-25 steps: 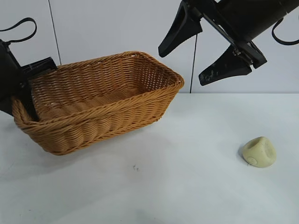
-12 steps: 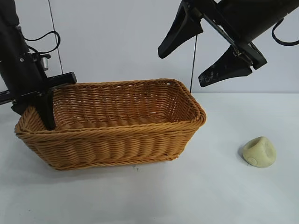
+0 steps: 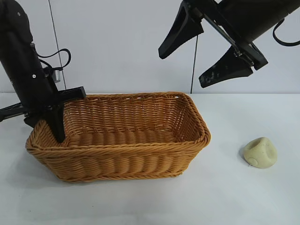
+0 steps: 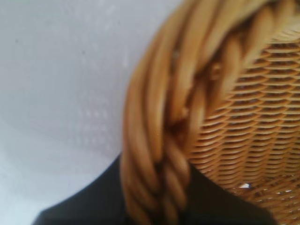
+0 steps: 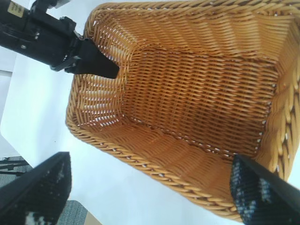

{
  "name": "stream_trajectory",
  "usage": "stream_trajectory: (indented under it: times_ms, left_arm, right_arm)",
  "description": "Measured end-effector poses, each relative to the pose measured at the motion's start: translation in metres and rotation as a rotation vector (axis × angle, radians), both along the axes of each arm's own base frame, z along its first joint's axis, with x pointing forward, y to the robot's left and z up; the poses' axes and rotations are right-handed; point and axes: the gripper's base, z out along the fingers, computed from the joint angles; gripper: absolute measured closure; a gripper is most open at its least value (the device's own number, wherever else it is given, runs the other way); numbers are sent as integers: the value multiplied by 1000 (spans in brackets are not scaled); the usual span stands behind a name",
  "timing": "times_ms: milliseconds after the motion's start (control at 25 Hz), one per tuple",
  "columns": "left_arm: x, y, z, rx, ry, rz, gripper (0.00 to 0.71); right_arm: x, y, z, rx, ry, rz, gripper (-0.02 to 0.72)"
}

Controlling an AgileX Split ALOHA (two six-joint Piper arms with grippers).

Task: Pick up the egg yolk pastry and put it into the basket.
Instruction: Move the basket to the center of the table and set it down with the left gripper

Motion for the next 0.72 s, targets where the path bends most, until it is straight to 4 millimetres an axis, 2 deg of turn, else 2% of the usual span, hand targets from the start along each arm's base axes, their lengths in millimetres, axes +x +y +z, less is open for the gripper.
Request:
stream_trajectory:
  times_ms: [320,400,440,480,560,600,680,720]
  left_arm:
    - [1,-1,-4,-5,-2,-11,570]
    - [1,-1,-4,-8,-2,-10,544]
    - [1,-1,-5,-13,2,-8,508]
    - [1,-2,-6,-18,6,-4,441]
    - [1,-4,-6,-31,13,0,259]
    - [1,-4,-6,-31,13,0,259]
    - [1,-6,-1,-38,6,-3,81]
    - [0,-6,2,-38,1,-5,60]
  right_arm:
    - [0,0,0,1,5,2,73]
    - [-1,0,0,1,6,3,73]
    - [-1,0,0,1,7,3,73]
    - [-1,0,0,1,7,4,73]
    - [-1,0,0,1,8,5,73]
    - [-1,0,0,1,8,5,73]
    - [-1,0,0,2,9,5,73]
    - [-1,0,0,2,10,7,73]
